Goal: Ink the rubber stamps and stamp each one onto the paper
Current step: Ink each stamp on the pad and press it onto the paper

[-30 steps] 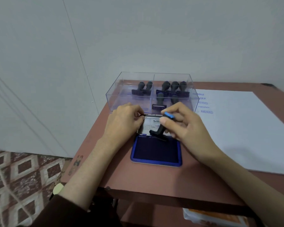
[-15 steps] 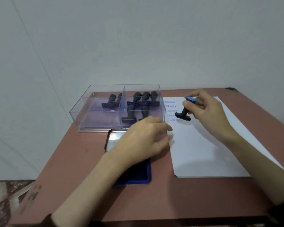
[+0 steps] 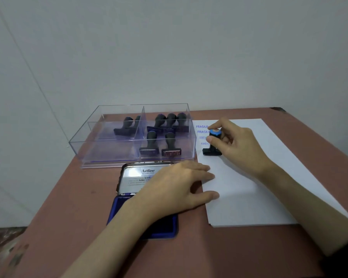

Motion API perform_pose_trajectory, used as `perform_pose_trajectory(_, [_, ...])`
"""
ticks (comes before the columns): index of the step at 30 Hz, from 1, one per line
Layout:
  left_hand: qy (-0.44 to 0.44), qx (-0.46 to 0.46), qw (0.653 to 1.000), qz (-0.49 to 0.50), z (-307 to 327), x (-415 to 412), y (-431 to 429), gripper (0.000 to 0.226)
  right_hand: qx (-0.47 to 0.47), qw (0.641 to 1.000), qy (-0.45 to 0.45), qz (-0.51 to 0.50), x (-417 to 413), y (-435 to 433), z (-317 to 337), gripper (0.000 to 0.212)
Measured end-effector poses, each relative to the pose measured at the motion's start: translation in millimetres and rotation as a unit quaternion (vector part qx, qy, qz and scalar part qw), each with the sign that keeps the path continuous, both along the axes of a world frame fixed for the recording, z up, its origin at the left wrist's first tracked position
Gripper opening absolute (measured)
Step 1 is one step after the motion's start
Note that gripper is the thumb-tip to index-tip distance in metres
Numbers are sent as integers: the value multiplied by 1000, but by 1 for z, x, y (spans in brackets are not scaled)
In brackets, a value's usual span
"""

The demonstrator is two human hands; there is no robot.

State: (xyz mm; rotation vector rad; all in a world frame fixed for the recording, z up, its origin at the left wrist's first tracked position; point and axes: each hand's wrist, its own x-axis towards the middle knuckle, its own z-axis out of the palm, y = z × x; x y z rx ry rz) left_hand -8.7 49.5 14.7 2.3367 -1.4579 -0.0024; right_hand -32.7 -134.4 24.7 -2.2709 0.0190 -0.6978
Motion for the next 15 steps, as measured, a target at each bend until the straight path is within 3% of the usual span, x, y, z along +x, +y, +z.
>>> perform_pose_trajectory(15, [2,5,1000,5,-1,2,-1,55,-13,1000,-22,-4,-1,3,-6,12])
